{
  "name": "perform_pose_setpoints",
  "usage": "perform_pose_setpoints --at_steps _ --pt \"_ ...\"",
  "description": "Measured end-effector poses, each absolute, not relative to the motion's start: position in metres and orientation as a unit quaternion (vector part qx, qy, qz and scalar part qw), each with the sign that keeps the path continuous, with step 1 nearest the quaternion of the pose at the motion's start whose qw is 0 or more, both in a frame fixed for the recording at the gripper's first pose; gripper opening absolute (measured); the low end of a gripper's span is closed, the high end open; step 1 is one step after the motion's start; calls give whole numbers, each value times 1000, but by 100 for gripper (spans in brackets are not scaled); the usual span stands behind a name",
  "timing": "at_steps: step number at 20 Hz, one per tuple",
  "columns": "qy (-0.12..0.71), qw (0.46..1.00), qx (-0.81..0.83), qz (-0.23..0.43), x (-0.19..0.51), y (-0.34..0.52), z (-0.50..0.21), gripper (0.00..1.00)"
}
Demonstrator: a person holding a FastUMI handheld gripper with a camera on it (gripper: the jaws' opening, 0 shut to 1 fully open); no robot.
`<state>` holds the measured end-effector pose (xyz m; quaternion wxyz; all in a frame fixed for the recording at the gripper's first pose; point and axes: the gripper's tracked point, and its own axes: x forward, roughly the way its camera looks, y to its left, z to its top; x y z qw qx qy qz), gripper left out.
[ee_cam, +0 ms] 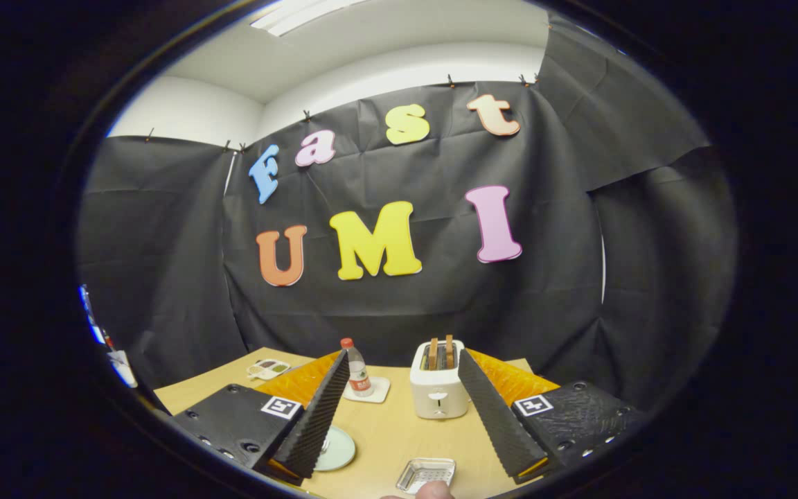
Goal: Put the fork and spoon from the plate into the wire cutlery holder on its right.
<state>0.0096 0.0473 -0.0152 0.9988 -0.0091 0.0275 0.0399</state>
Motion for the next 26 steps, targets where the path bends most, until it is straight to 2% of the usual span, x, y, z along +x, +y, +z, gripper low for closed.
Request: perform_pose_setpoints --at_steps 3,8,12,18,26 --pt "35 998 -22 52 14 69 -18 95" --pt "60 996 -60 23 21 109 -29 95" --pt "106 992 -61 22 32 162 -66 95" --pt "247 966 -68 29 41 218 -170 96" --pt "427 898 -109 14 31 221 -301 96"
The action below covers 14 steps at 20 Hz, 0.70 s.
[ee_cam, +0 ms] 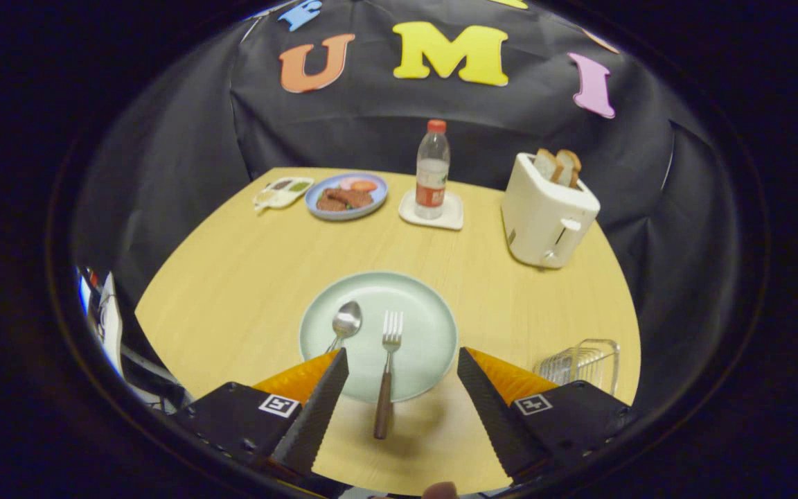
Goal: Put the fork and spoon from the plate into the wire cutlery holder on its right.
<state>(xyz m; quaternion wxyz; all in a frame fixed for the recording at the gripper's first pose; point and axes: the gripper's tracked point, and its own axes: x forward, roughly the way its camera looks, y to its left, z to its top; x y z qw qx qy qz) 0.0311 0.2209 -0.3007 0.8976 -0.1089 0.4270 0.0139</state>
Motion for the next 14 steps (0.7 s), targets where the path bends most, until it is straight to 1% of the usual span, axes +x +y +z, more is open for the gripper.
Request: perform_pose_setpoints --at_steps 5,6,10,14 --pt "480 868 -127 8 45 224 -349 96" --pt "492 861 -127 7 47 223 -356 88" --pt "534 837 -119 -11 46 220 -387 65" --pt "558 824 -94 -32 41 217 -397 21"
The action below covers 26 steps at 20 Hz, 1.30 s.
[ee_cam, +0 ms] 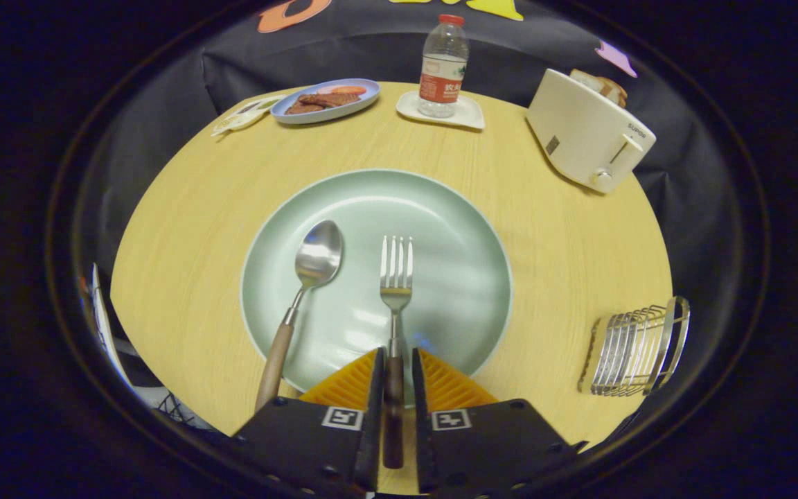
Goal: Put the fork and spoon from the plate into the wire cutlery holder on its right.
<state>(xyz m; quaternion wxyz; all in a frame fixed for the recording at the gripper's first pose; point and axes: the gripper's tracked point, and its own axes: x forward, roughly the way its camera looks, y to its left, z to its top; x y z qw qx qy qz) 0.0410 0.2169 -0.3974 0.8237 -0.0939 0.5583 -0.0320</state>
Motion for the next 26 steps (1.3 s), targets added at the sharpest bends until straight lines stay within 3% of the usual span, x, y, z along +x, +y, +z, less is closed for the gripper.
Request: perform_pose_setpoints --at_steps 1,5,13,19,26 --pt "563 821 -87 -35 40 217 -401 13" --pt "579 813 -56 -23 37 222 -386 1" --pt "573 818 -49 -4 31 205 -281 0" --pt "577 812 -53 -60 7 119 -205 1" --pt "630 768 -2 -114 -39 41 -200 0"
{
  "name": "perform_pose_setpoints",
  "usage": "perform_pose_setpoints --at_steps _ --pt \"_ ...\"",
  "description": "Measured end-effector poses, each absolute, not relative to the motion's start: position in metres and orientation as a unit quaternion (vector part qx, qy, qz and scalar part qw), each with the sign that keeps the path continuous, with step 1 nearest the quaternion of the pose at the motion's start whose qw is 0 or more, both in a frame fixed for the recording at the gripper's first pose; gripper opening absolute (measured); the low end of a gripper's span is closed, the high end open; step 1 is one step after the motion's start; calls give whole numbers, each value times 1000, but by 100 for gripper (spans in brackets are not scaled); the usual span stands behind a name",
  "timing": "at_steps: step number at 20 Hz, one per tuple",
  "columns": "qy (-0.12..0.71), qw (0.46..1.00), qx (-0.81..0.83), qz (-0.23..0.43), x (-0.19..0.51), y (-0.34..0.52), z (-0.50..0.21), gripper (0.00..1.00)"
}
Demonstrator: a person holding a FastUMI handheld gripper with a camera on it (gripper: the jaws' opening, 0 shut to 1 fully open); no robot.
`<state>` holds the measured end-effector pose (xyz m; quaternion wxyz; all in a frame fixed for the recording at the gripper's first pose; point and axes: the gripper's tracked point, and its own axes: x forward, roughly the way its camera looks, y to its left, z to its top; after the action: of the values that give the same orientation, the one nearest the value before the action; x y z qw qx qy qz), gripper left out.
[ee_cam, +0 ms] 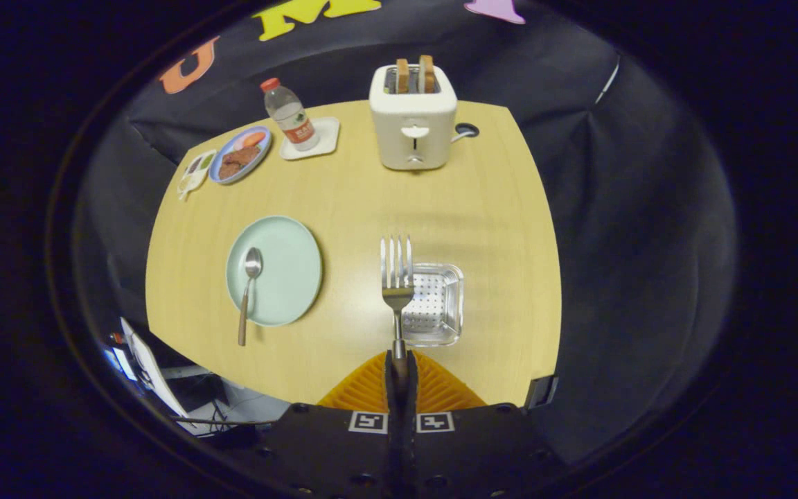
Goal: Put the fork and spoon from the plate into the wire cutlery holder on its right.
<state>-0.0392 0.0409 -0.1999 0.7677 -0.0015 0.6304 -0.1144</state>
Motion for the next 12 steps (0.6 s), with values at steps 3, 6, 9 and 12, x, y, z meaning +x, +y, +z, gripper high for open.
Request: perform_pose_setpoints --at_steps 3,6,9,12 --pt "661 741 18 -114 -53 25 -219 1" --pt "685 718 39 -113 -54 15 -238 0" --pt "697 706 54 -113 -49 10 -251 1" --pt "705 698 63 -110 -49 11 -258 2"
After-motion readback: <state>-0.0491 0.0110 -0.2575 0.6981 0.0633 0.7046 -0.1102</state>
